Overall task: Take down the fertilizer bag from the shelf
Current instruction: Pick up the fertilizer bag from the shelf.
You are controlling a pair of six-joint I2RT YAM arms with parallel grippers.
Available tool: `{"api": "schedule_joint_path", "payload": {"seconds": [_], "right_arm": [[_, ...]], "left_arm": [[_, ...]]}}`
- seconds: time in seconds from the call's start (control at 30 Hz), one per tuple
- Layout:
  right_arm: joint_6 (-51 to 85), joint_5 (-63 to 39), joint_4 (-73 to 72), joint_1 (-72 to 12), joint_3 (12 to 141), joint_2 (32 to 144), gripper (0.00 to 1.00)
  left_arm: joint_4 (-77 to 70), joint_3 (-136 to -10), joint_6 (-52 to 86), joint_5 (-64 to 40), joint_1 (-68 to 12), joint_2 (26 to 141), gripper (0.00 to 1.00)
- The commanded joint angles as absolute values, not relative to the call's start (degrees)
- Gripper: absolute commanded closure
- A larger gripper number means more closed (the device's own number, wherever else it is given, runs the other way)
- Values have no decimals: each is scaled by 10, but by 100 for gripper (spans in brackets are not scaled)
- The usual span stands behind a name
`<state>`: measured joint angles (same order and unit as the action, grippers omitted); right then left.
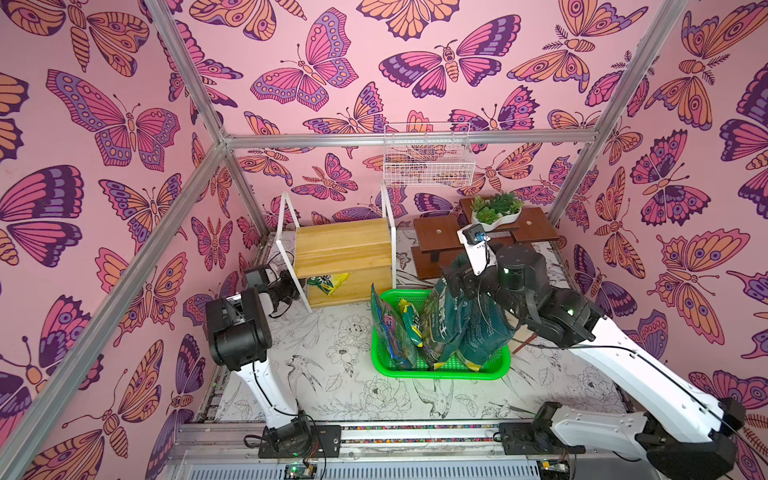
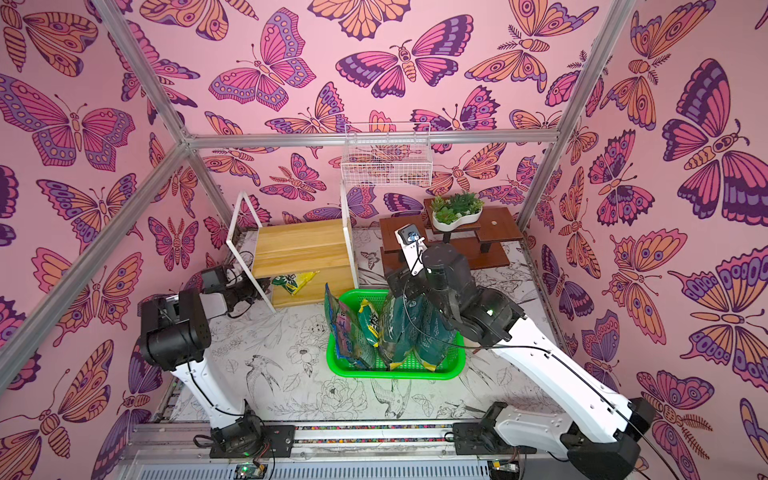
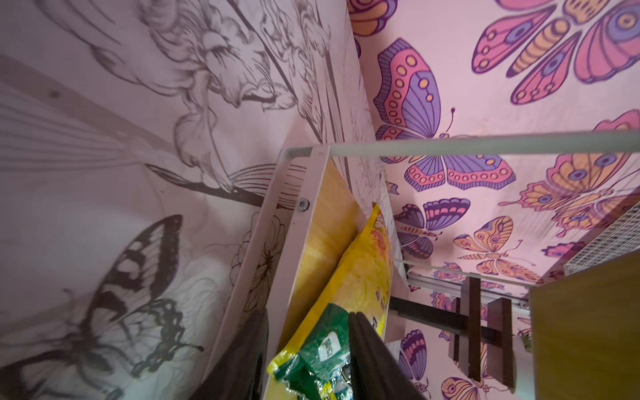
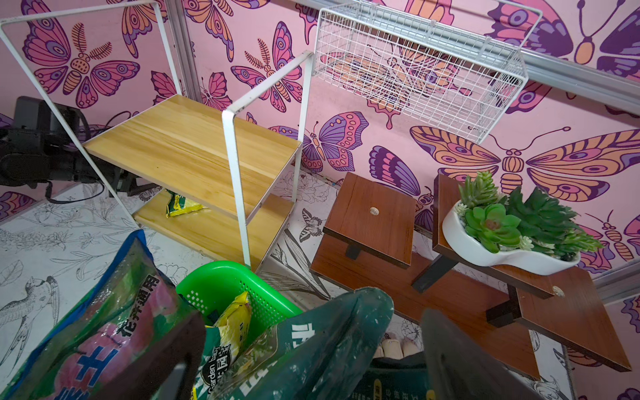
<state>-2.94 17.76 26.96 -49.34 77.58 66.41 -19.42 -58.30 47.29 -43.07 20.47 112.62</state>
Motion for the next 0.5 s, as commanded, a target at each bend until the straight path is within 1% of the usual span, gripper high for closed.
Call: {"api": "schedule_joint_path", "payload": {"seconds": [0.0, 0.17, 0.23, 0.3, 0.47], "right_arm": [[-31, 177, 261, -488, 776, 660, 1], [-31, 176, 259, -484, 774, 658, 1], [-31, 174, 259, -484, 774, 659, 1], [-30, 173, 259, -483, 773, 660, 1], [-29, 173, 262, -482, 772, 662, 1]], "left_arm": [[-144, -596, 420, -413, 196, 1136, 57], [-119, -600, 401, -397, 191, 1142, 59], [-116, -601, 398, -396, 190, 1144, 62], [-116, -602, 397, -398, 189, 1144, 67], [-116, -608, 397, -407, 187, 1146, 88]]}}
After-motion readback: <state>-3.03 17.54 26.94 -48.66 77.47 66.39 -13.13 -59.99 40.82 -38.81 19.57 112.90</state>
